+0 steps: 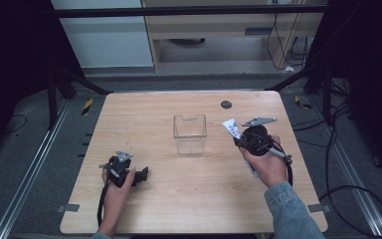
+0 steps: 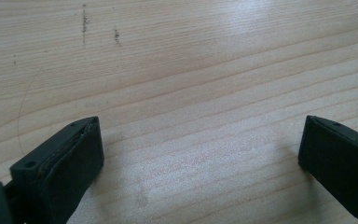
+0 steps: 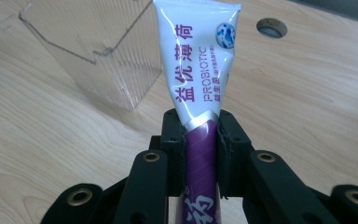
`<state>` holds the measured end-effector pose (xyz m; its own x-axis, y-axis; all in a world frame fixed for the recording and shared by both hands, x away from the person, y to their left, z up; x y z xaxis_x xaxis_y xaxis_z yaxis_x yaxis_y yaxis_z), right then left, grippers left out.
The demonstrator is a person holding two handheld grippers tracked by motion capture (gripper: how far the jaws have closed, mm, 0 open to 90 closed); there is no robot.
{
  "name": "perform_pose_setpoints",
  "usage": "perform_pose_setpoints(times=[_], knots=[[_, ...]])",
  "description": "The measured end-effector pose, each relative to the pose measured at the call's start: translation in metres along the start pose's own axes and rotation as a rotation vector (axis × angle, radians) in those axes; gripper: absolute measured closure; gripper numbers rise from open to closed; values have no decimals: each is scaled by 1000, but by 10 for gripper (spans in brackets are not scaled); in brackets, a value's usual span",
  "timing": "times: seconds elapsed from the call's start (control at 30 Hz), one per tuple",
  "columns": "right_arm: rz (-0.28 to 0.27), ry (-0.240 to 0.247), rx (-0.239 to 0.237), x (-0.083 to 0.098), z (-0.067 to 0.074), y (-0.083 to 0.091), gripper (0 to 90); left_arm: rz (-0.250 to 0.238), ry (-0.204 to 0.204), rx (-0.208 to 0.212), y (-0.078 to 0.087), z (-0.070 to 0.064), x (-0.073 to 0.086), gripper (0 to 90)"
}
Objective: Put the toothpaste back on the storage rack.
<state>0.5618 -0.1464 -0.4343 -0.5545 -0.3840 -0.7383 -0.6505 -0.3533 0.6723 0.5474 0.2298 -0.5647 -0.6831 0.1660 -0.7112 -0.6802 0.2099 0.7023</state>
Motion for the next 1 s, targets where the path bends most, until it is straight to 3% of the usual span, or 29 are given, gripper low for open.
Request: perform_pose_setpoints(times=[0.2, 1.0], knots=[[-25, 14, -1, -15, 6, 1, 758, 0, 0, 0, 0, 0, 0, 0], [-69, 16, -11, -39, 15, -3, 759, 0, 0, 0, 0, 0, 0, 0]])
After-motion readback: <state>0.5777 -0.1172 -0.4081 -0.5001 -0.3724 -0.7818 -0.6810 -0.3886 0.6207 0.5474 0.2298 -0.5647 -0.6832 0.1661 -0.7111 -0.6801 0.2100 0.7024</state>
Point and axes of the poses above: each handheld gripper's, and its own axes: y roughly backward along the jaws, x roughly out of its underside, z roughly to its left, the point moved 8 cm from there along -y, roughly forward along the jaws, and after that the axes turned 4 degrees about y, right-handed, at the moved point
